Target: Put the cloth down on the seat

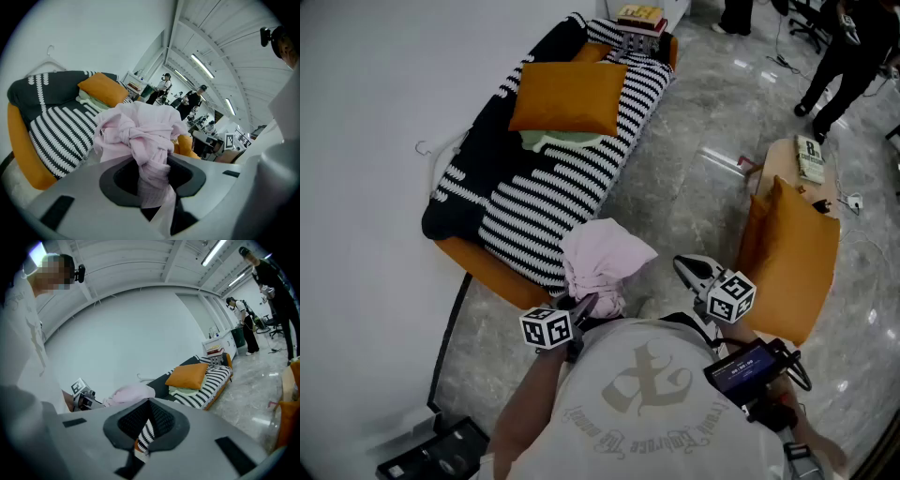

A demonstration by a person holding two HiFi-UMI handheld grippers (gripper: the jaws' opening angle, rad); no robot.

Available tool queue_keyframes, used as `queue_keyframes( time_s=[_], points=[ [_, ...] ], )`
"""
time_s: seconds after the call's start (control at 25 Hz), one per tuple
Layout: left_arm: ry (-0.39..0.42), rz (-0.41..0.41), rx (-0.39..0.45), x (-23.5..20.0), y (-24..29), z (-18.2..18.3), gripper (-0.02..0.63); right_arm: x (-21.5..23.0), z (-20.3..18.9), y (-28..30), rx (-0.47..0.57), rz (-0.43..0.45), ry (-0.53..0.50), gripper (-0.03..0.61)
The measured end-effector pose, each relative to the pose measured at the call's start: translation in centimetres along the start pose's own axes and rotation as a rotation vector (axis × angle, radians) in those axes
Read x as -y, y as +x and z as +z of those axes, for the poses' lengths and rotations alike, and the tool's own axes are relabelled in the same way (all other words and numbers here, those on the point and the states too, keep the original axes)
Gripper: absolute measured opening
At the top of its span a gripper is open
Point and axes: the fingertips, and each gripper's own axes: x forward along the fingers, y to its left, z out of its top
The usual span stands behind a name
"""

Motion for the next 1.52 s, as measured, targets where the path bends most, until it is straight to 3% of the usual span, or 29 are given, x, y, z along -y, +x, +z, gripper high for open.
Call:
queue_keyframes(
  time_s=[0.28, 0.56, 1.0, 1.52],
  points=[
    [-0.032, 0.009, 0.038, 1.2, -1.3, -1.1, 0.16, -0.6, 0.8, -1.9, 0.087, 0.003, 0.056, 0.015],
    [-0.035, 0.02, 0.07, 0.2, -2.8, 1.3, 0.161, -0.3, 2.5, 0.0, 0.078, -0.013, 0.044, 0.015],
    [-0.041, 0.019, 0.088, -0.4, -1.3, 1.5, 0.161, 0.1, 2.1, -1.7, 0.102, -0.066, 0.068, 0.016],
    [-0.093, 0.045, 0.095, -4.1, -0.7, 4.2, 0.161, 1.1, 4.1, 2.1, 0.058, -0.043, 0.035, 0.015]
  ],
)
